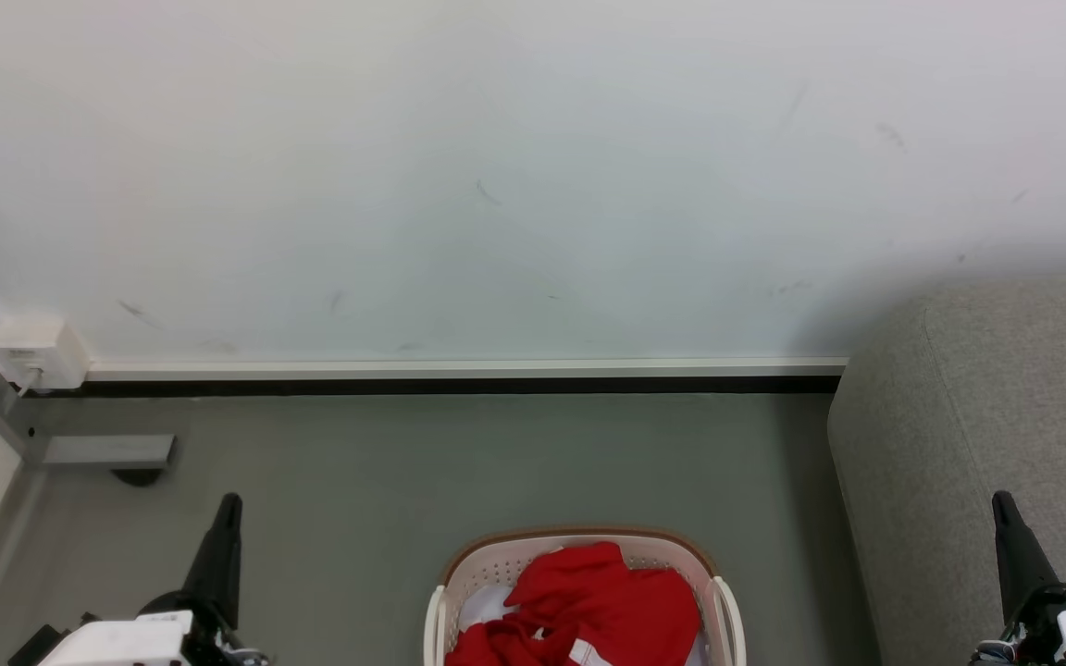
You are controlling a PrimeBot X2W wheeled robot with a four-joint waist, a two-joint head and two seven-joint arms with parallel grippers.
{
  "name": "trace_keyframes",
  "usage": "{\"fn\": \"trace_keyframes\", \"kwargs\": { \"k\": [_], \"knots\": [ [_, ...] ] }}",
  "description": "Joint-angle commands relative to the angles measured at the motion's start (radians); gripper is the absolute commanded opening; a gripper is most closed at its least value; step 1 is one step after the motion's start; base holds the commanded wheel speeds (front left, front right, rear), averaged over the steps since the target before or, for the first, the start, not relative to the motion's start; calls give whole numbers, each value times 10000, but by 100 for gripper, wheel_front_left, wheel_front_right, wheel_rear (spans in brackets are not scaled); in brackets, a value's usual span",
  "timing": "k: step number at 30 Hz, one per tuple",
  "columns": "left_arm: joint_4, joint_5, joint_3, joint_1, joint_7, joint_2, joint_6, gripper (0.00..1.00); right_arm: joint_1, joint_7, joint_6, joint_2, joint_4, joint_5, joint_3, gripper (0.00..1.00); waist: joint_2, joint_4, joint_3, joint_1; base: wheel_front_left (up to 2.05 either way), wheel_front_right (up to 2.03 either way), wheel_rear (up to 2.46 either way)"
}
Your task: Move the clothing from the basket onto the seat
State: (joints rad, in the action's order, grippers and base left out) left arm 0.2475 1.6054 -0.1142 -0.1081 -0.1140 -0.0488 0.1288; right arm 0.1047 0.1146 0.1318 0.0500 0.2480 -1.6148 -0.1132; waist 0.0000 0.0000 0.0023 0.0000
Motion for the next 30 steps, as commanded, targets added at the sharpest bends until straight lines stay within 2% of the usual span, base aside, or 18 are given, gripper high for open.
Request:
{"fn": "trace_keyframes", "kwargs": {
  "k": [1,12,13,18,25,30],
  "knots": [
    [-28,138,-9,-76,-33,-32,52,0,144,14,-26,9,-48,68,-30,0,0,0,0,0,0,0,0],
    [-28,138,-9,-77,-33,-32,52,0,145,14,-26,9,-48,68,-30,0,0,0,0,0,0,0,0],
    [29,-5,1,11,8,4,-6,100,-14,-4,0,-2,28,0,4,100,0,0,0,0,0,0,0],
    [143,-71,127,126,194,38,-30,100,-159,-196,-1,-34,131,170,138,100,0,2,0,0,0,0,0],
    [94,-403,336,140,594,30,-56,100,-241,-595,-2,-25,45,1145,308,100,0,7,0,0,0,0,0],
    [27,-1085,441,163,824,24,-123,100,-288,-826,-3,-20,-136,2103,395,100,0,13,2,0,0,0,0]
  ]
}}
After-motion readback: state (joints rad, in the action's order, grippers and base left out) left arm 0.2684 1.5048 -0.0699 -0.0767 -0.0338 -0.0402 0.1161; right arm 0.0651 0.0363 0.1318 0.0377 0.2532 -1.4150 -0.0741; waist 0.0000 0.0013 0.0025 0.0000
